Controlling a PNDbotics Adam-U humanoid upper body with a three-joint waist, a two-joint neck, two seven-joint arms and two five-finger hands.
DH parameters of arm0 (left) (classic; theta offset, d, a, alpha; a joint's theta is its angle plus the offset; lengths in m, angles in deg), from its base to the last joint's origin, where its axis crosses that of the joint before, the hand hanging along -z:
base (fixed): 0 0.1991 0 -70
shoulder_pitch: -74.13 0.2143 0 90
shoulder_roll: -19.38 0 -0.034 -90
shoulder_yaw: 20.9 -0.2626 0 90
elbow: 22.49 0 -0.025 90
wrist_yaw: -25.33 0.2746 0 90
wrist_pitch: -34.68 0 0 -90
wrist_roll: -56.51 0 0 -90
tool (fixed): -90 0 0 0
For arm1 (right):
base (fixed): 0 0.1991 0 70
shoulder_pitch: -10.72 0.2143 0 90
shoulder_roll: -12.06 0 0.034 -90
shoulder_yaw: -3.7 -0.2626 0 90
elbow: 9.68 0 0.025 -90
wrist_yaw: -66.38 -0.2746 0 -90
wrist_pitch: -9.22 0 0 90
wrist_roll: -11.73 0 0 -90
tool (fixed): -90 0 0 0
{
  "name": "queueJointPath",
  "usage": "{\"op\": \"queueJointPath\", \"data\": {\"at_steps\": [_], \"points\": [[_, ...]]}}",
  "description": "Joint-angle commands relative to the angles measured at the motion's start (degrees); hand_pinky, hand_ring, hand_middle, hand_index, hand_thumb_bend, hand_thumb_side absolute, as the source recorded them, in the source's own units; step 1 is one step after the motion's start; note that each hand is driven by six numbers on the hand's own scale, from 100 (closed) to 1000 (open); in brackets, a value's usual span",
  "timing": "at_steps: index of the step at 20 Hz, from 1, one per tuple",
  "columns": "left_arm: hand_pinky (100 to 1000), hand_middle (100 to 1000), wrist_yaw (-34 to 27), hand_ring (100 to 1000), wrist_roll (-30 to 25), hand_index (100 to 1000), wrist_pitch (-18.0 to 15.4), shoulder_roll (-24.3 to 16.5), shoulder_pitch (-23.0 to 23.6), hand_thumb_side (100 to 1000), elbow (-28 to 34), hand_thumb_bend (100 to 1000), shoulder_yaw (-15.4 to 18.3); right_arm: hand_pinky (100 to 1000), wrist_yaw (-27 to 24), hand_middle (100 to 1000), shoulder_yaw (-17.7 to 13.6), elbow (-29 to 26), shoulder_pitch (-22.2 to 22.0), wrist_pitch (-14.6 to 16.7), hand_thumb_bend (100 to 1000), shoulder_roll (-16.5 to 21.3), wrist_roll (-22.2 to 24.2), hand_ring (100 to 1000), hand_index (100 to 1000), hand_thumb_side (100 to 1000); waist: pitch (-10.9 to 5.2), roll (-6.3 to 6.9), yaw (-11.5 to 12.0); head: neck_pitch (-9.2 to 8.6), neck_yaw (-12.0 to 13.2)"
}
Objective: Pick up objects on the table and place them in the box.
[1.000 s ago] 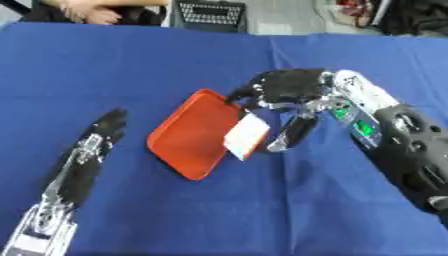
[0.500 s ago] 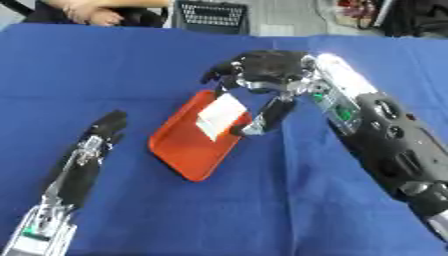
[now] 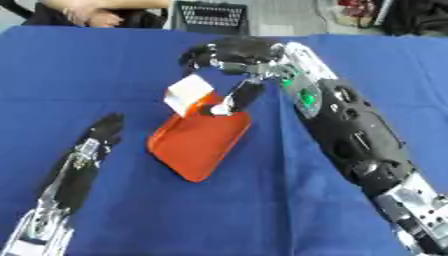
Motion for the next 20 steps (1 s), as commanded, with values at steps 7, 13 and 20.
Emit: {"op": "queueJointPath", "data": {"at_steps": [7,13,20], "points": [[1000,1000,-0.33,1000,-0.30,1000,-0.02,0.17,-0.39,1000,0.73,197,-0.14,809,10.28,911,1.24,2.17,0.88,15.51,556,-0.23,2.35,845,999,862,-0.88,0.34,0.05,-0.66,-1.32],[1000,1000,-0.32,1000,-0.27,1000,-0.02,0.21,-0.47,1000,0.70,198,-0.07,808,14.95,910,2.95,1.95,0.22,15.51,551,0.62,-4.38,843,991,850,-0.86,0.31,0.02,-0.87,-1.37],[1000,1000,-0.18,1000,0.21,1000,-0.02,0.21,-0.66,1000,0.71,198,0.42,772,3.40,877,2.85,-9.47,-6.55,15.51,336,6.49,-6.51,804,963,791,-0.67,0.23,-0.59,-1.48,0.15]]}}
